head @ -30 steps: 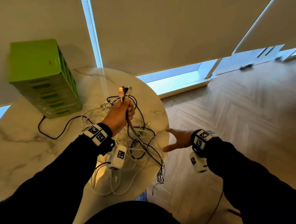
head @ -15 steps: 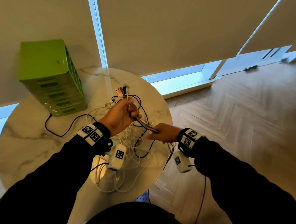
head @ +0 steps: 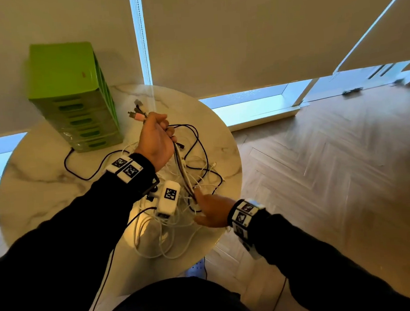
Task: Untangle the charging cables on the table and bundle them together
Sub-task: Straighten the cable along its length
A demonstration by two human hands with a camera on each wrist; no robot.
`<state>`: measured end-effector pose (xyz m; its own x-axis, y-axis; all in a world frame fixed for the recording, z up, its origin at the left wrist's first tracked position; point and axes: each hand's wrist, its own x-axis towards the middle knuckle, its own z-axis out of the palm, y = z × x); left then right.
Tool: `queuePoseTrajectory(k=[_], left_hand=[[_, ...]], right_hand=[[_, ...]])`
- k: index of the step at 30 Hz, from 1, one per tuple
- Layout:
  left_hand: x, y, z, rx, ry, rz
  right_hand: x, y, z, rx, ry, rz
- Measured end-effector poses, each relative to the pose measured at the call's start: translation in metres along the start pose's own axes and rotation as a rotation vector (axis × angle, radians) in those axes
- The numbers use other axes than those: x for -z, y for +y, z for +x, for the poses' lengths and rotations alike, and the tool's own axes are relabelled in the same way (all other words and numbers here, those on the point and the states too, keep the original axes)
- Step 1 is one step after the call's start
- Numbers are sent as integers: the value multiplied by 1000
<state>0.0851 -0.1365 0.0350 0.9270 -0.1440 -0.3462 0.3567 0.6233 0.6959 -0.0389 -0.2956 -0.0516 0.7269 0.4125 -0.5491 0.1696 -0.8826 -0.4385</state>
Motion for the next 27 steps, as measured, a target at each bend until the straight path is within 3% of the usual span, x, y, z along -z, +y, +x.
queuePoseTrajectory(k=[4,7,9,11,14,18,23,27], left_hand=[[21,-9,4,19,32,95],[37,-10,3,10,36,195],[46,-6,3,8,52,187],[53,-6,3,17,63,175],[62,-9,2,43,72,196],[70,-17,3,71,92,274],[83,-24,10,103,52,275],[88,-27,13,113,74,303]], right_hand=[[-14,-22,9,53,-122,29],[0,-20,19,-22,-219,254],[20,-15,29,-94,-123,360],[39,-4,43,-85,65,427],[61,17,75,-183,232,399],[67,39,121,-355,225,340],[63,33,151,-423,124,123],[52,33,167,-449,109,112]])
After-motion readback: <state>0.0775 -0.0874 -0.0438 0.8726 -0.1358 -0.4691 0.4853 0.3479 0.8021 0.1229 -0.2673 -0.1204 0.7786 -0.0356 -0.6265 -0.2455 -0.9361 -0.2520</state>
